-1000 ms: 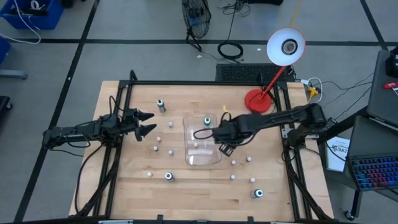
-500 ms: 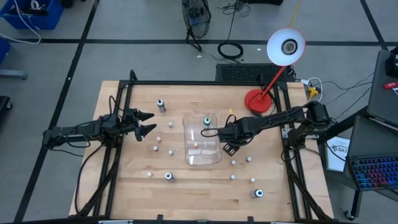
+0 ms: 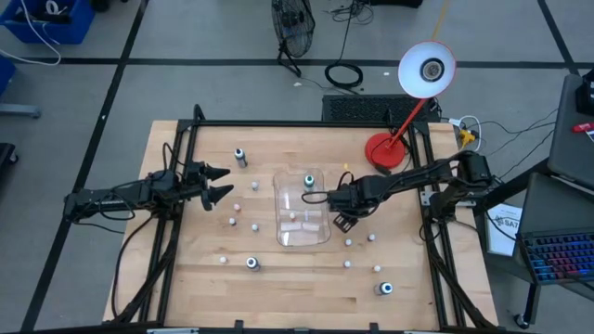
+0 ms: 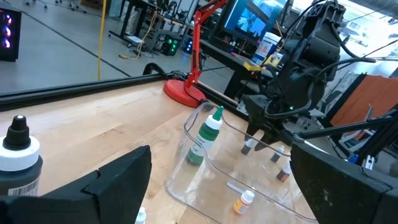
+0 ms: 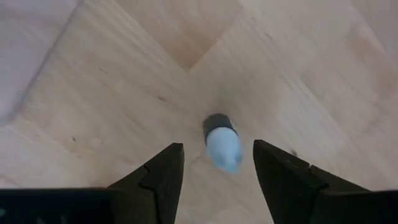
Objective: Pick & Place food coloring
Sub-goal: Put the small black food coloring bottle into the transparent bin
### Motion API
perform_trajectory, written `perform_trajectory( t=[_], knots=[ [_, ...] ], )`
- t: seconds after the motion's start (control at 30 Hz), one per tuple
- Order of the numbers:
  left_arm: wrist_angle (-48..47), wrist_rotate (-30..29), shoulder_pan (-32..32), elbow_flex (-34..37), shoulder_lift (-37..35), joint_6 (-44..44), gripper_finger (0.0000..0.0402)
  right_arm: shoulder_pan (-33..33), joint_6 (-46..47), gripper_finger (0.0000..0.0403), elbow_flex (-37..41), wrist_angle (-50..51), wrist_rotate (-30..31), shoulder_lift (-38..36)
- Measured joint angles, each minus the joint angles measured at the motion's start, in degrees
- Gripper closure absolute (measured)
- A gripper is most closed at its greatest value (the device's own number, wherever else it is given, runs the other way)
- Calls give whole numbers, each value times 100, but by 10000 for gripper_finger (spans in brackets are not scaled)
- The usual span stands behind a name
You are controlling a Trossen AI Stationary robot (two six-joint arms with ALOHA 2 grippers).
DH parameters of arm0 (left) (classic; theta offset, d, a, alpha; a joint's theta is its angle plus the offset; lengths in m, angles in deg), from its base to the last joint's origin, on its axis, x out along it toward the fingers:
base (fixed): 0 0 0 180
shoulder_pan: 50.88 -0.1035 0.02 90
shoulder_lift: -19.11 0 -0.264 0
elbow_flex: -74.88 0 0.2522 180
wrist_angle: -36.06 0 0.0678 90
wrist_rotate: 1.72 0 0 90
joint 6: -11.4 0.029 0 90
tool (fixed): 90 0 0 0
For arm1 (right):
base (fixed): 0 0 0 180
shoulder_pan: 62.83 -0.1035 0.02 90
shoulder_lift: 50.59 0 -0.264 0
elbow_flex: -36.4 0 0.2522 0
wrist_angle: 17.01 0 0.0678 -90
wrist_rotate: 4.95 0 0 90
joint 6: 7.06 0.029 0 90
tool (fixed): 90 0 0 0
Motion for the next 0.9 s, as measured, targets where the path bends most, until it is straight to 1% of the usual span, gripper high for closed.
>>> perform_trajectory(
  t=[0.43,0.57,0.73,0.83,0.9],
  knots=[
    [2,0,1,0,0,0,23,91,-143,228,7,-25,4,0],
    [2,2,2,0,0,0,23,91,-143,261,7,72,0,0],
    [2,1,0,0,0,0,23,91,-205,324,7,89,4,0],
    [2,1,1,0,1,0,23,91,-422,361,7,13,4,0],
    [3,0,0,0,1,0,23,89,-610,365,7,-114,6,0]
  ],
)
